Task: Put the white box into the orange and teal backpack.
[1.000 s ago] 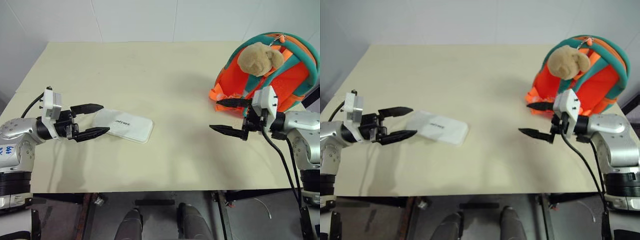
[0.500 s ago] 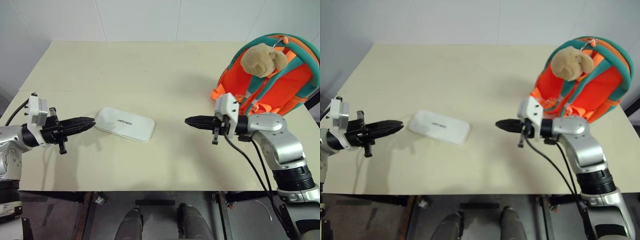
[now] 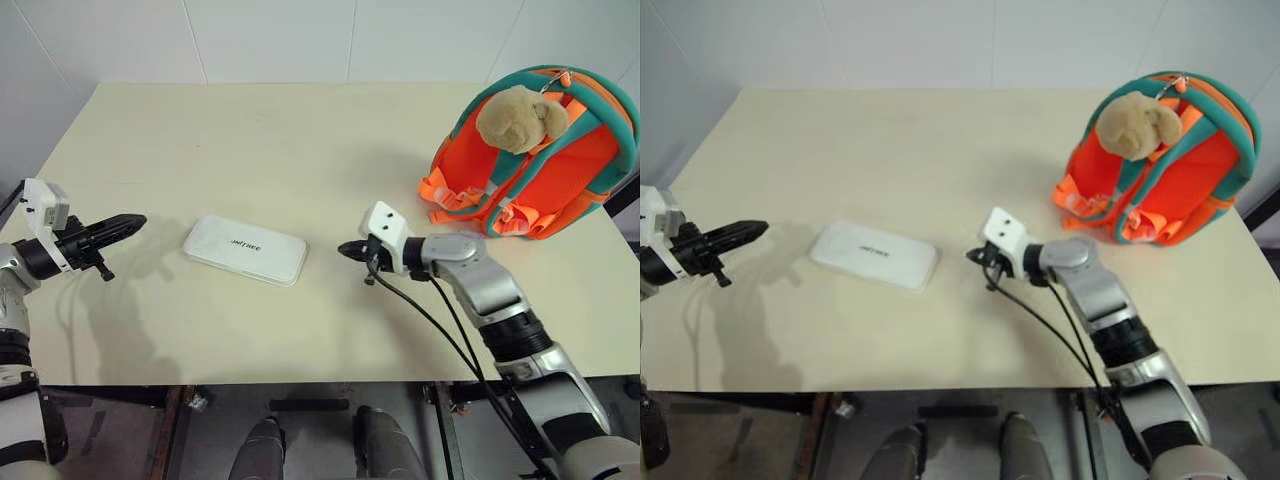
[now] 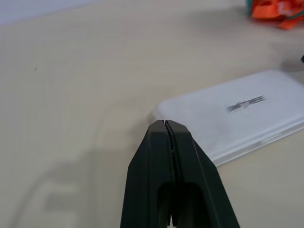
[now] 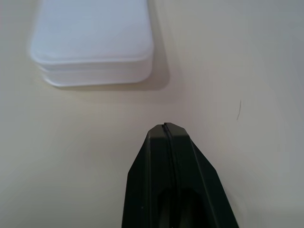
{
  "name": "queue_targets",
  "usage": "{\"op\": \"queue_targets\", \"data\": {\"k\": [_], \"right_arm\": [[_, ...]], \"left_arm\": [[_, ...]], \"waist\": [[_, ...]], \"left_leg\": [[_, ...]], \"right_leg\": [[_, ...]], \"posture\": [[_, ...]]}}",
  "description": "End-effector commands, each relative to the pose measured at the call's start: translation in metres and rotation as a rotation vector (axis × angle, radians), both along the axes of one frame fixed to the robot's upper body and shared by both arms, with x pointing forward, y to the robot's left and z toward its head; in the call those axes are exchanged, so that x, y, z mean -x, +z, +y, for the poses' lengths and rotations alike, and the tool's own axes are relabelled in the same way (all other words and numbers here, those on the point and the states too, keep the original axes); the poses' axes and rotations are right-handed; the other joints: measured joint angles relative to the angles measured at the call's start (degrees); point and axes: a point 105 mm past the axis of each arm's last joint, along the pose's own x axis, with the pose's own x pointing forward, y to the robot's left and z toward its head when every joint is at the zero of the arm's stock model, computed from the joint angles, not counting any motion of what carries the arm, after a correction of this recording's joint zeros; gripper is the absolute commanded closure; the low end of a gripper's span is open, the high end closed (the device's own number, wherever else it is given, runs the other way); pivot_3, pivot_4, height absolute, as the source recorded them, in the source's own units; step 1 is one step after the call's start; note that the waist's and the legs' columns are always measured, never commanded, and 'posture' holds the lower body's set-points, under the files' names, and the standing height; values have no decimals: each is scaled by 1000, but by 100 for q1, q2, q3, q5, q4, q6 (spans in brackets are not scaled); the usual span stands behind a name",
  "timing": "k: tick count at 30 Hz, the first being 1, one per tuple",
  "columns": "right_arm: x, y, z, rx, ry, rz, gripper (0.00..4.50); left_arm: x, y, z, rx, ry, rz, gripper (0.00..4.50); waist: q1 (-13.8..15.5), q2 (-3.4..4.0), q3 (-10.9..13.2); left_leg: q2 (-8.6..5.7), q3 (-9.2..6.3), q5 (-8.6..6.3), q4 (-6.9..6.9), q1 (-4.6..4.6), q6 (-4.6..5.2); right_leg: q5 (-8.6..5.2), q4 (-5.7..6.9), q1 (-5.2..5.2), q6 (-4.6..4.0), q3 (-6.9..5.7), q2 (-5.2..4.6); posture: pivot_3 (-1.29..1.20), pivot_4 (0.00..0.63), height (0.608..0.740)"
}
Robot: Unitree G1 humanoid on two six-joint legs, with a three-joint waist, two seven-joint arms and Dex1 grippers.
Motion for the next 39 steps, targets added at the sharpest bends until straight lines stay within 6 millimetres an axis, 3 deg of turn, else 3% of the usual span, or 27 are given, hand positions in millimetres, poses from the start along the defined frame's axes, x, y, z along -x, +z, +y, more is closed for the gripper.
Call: {"op": "queue_targets", "data": {"k": [1,8,12,17,29,39], "right_arm": [[-6,2,12,2,-27,-21,4500],[3,-5,28,3,-23,19,4500],[9,-6,29,10,-20,32,4500],[10,-7,29,13,-27,44,4500],[0,-3,17,15,-42,46,4500],[-10,0,-11,72,-64,30,4500]], "left_arm": [[-9,-2,8,-68,77,3,4479],[-26,-28,-19,-60,12,71,4479],[-31,-32,-37,-41,-50,81,4479],[-33,-34,-45,-21,-76,97,4479],[-23,-49,-72,59,-223,178,4479],[-12,-59,-102,95,-313,196,4479]], "waist": [[0,0,0],[-1,-1,-1],[2,-3,-2],[-59,-3,-2],[-116,-4,-2],[-109,-4,-2]], "left_leg": [[0,0,0,0,-1,0],[0,0,0,0,-2,-1],[0,-2,1,2,-2,-1],[0,-2,1,3,0,-1],[0,-3,1,4,0,-1],[0,-5,1,20,0,-1]], "right_leg": [[0,5,-1,0,0,0],[0,31,-1,0,-1,0],[0,35,-1,1,-2,1],[0,38,-1,1,-2,1],[0,39,0,1,-2,0],[-1,40,1,1,-2,0]], "posture": [[0,150,740],[0,150,740],[0,150,740],[0,150,740],[0,150,740],[0,150,740]]}}
